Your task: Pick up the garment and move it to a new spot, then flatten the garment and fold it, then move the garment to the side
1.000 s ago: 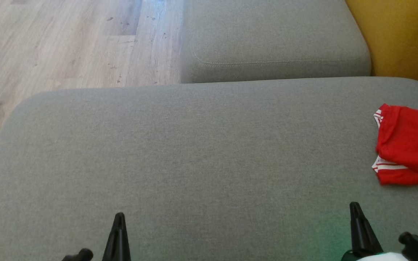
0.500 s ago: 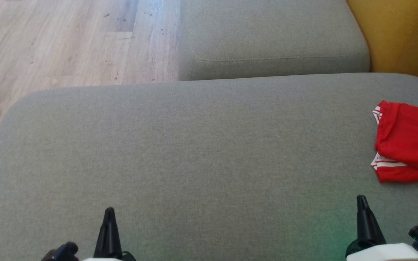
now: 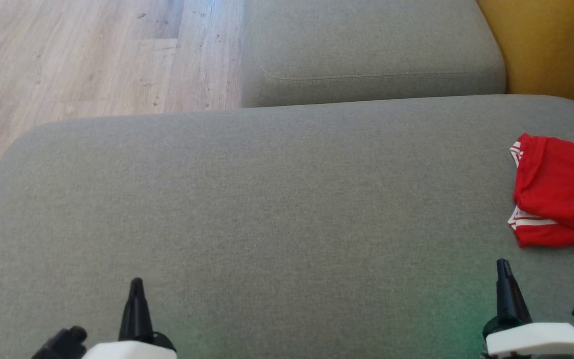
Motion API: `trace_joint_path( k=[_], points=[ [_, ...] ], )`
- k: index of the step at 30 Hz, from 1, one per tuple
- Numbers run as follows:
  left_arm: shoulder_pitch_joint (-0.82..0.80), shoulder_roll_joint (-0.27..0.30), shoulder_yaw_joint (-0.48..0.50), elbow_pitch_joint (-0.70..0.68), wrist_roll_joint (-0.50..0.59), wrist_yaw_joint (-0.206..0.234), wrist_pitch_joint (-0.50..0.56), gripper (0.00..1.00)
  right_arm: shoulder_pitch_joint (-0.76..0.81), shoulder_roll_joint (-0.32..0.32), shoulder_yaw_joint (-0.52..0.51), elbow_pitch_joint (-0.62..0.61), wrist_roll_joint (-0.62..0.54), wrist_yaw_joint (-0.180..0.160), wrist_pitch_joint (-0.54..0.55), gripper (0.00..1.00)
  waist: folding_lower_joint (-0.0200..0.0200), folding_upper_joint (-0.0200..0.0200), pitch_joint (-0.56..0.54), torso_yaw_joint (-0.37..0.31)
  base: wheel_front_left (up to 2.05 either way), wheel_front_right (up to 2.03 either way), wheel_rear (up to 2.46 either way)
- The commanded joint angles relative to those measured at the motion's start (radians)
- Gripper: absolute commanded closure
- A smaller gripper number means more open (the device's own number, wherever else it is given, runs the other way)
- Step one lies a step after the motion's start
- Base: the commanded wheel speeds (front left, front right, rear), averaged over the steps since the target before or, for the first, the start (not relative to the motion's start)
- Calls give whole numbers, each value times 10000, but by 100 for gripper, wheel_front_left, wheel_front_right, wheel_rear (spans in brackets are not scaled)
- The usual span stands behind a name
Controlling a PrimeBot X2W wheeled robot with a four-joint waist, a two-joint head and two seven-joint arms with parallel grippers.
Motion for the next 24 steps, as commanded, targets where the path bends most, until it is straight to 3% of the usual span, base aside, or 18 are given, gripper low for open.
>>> trace_joint_path(
  k=[1, 24],
  points=[
    [-538, 99, 332, -221, -305, -102, 48, 100, -607, -176, -4, -271, 314, 37, 96, 100, 0, 0, 13, -9, 0, 0, 0],
    [-1170, 114, 1054, 133, -3019, -552, 683, 100, -1289, -174, -321, -45, 3021, 51, 739, 100, 0, 0, 216, -145, 0, 0, 0]
  ],
)
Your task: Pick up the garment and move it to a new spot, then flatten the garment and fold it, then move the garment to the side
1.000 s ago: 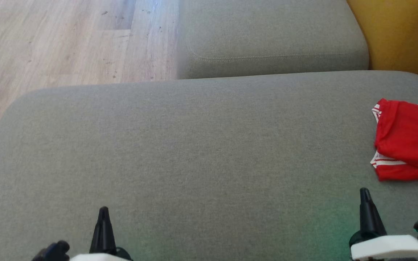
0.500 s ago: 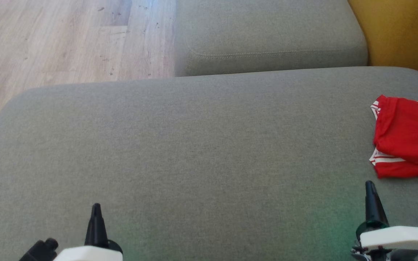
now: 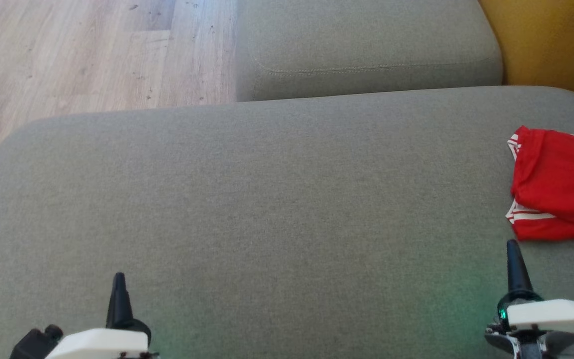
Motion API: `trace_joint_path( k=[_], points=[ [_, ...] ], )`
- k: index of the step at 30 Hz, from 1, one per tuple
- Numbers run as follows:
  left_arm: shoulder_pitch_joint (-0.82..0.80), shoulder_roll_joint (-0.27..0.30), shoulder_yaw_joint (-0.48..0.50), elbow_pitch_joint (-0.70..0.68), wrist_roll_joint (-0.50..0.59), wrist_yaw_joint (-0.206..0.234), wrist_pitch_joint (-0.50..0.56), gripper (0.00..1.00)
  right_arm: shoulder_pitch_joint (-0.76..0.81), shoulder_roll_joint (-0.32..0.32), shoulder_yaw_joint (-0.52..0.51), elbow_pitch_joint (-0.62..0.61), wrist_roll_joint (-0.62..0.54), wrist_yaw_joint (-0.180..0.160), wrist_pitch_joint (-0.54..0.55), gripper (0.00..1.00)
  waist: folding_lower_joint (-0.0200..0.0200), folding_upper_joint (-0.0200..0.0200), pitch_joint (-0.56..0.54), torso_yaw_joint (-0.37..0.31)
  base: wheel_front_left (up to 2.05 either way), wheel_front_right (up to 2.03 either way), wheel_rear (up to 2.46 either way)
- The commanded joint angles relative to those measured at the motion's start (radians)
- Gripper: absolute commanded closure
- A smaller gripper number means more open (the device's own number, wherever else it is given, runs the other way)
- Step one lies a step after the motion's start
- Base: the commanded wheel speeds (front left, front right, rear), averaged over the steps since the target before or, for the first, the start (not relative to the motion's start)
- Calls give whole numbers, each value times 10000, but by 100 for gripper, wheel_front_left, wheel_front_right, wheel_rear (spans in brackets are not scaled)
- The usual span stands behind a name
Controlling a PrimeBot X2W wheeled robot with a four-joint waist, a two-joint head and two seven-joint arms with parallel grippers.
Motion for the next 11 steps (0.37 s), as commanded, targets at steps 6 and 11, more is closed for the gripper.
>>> trace_joint_path(
  k=[6, 11],
  points=[
    [-833, 108, 519, -142, -897, -209, 230, 100, -698, -168, -33, -229, 927, 56, 217, 100, -1, 0, 58, -39, 0, 0, 0],
    [-971, 105, 684, -64, -1481, -307, 374, 100, -847, -163, -109, -179, 1510, 59, 362, 100, -1, 0, 102, -69, 0, 0, 0]
  ],
)
